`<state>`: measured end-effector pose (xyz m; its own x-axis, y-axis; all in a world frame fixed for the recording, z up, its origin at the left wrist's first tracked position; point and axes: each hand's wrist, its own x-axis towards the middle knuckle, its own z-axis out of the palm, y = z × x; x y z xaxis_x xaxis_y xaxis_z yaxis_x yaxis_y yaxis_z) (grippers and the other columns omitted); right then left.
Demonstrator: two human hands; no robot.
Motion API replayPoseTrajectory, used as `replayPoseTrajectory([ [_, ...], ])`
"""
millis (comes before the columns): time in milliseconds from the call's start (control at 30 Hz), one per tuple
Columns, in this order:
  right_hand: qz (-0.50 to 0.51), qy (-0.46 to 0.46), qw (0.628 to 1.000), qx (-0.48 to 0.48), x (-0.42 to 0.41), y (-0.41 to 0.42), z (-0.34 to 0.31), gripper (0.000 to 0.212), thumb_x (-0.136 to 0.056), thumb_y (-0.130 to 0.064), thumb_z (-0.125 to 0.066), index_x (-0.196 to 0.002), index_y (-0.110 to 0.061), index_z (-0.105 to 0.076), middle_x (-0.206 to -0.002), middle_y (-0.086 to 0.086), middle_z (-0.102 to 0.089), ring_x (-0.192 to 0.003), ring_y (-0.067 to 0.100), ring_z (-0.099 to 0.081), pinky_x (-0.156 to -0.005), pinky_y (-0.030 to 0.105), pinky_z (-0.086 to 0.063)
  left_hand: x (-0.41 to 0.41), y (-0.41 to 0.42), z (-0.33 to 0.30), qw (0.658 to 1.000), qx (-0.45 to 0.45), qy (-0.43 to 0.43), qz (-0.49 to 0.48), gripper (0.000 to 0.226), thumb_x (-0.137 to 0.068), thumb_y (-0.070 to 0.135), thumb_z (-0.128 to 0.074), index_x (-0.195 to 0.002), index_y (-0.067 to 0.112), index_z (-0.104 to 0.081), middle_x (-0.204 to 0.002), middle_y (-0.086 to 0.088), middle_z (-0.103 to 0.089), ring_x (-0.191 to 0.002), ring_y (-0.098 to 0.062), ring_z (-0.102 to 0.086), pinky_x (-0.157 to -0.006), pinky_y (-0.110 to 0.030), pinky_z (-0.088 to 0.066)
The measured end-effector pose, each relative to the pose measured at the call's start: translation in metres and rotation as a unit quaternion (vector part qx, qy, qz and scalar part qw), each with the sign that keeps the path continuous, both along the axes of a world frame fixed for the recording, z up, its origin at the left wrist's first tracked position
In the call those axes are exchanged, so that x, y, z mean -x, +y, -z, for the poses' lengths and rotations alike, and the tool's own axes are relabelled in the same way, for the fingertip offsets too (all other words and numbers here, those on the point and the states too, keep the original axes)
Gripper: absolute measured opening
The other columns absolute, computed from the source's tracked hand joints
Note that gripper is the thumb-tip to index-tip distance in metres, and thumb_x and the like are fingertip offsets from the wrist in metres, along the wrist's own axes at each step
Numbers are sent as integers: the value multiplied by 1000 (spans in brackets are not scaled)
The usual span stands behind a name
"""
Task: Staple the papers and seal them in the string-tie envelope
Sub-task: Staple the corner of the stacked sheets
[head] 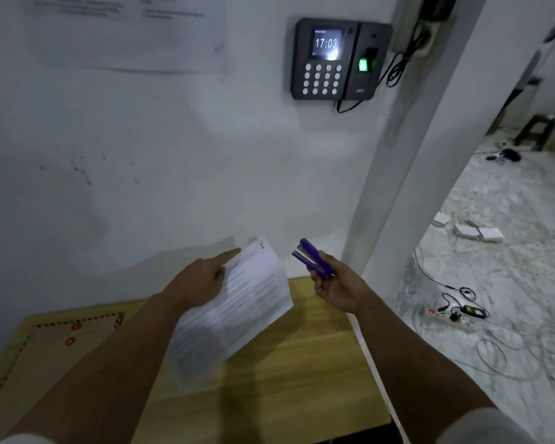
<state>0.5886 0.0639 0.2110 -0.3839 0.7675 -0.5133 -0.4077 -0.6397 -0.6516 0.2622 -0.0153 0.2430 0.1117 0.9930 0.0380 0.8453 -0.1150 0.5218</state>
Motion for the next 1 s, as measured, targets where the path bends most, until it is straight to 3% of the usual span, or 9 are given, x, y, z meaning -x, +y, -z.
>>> replayPoseTrajectory([
  [100,-18,43,999,-1,5,3,-14,50,-91,-37,-72,-129,-7,-63,-115,12,-73,-86,17,-71,-67,26,-50,4,2,-11,999,-5,32,19,60,-104,16,-37,-155,47,-27,-73,-6,-69,-64,-23,-65,-76,-42,-58],
  [200,-45,59,997,-18,6,4,-25,50,-92,-32,-71,-133,-5,-59,-121,12,-70,-94,20,-71,-70,29,-52,3,2,-22,998,-25,41,32,62,-103,15,-39,-154,48,-27,-69,0,-65,-59,-18,-60,-69,-34,-55],
  [300,-93,53,993,-41,4,6,-36,45,-94,-21,-67,-134,-2,-57,-115,15,-68,-98,25,-71,-76,35,-57,2,1,-31,997,-35,51,40,60,-104,16,-40,-154,47,-29,-62,4,-58,-54,-14,-53,-63,-28,-48],
  [433,-136,-42,987,-79,7,15,-55,45,-88,-16,-61,-132,-12,-57,-93,8,-62,-72,19,-58,-60,28,-48,0,-1,-37,995,-40,74,53,60,-104,17,-40,-154,48,-29,-65,3,-59,-58,-16,-56,-69,-36,-53],
  [567,-126,-189,963,-148,11,19,-74,57,-83,-64,-68,-118,-20,-67,-78,-1,-58,-59,12,-46,-48,23,-34,-5,-1,-39,994,-52,64,64,60,-104,16,-41,-153,47,-29,-65,4,-60,-56,-12,-54,-68,-34,-52],
  [633,-115,-269,935,-200,10,19,-81,64,-80,-74,-66,-116,-22,-72,-80,-1,-59,-60,12,-46,-50,24,-32,-9,-2,-41,995,-59,49,66,58,-104,14,-42,-154,42,-34,-61,9,-55,-51,-7,-48,-63,-28,-47],
  [833,-167,-386,852,-312,4,16,-98,47,-73,-69,-75,-99,-31,-79,-87,1,-66,-67,15,-45,-57,28,-32,-17,-4,-50,994,-80,14,77,57,-104,11,-43,-151,42,-35,-56,13,-51,-52,-3,-53,-55,-19,-37],
  [900,-183,-393,845,-313,3,15,-100,49,-67,-70,-79,-97,-31,-80,-86,0,-68,-65,14,-43,-57,28,-31,-19,-4,-52,993,-85,12,82,57,-103,11,-44,-151,41,-36,-56,14,-51,-54,-2,-54,-55,-20,-37],
  [1000,-183,-364,866,-289,-1,20,-97,52,-65,-65,-82,-101,-27,-81,-94,4,-70,-62,13,-41,-56,29,-29,-24,-5,-53,991,-96,20,90,57,-103,11,-44,-152,39,-39,-53,13,-48,-47,-7,-48,-55,-22,-38],
])
